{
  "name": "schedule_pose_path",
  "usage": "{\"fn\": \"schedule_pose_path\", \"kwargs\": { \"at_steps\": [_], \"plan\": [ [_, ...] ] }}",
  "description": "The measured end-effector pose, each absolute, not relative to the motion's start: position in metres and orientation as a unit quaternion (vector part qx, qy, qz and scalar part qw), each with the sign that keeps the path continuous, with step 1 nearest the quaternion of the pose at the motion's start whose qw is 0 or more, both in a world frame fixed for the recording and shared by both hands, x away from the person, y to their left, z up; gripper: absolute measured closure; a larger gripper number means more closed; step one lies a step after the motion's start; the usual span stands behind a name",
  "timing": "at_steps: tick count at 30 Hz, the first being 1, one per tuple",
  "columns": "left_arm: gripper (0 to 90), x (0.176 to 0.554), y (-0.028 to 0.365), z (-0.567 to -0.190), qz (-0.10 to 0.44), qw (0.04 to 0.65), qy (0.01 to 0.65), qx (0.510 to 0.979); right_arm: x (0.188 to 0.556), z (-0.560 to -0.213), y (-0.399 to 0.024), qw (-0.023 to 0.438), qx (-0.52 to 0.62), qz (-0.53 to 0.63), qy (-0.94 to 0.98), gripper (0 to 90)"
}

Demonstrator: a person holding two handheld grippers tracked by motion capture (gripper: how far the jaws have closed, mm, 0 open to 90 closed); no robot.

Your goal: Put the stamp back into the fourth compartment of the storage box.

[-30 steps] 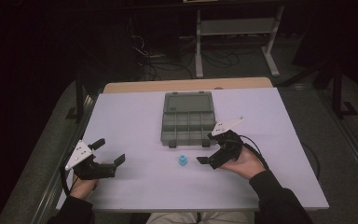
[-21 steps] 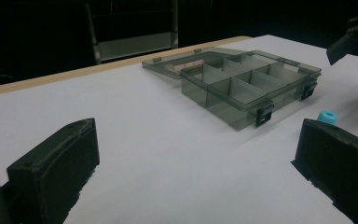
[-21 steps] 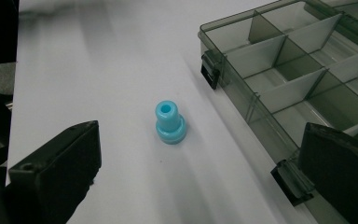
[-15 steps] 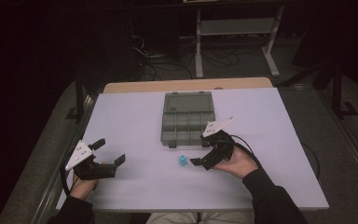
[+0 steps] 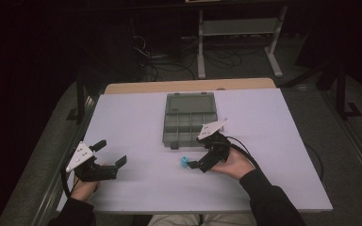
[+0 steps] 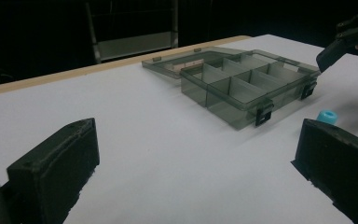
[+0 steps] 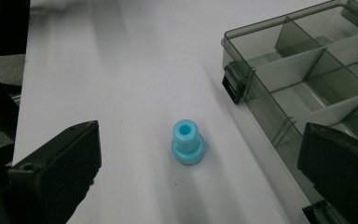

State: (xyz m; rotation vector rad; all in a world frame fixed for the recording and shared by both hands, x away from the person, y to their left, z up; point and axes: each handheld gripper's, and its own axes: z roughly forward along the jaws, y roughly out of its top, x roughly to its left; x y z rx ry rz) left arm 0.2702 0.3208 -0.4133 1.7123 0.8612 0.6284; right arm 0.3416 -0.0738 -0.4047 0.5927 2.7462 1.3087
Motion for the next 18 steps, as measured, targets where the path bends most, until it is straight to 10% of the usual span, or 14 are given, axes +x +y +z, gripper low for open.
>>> {"fn": "schedule_pose_path", "kwargs": {
  "at_steps": [18],
  "plan": [
    [0.0,0.270,0.321,-0.413,0.264,0.534,0.361,0.717,0.345,-0.415,-0.055,0.017,0.173,0.411,0.895,0.0]
  ]
}}
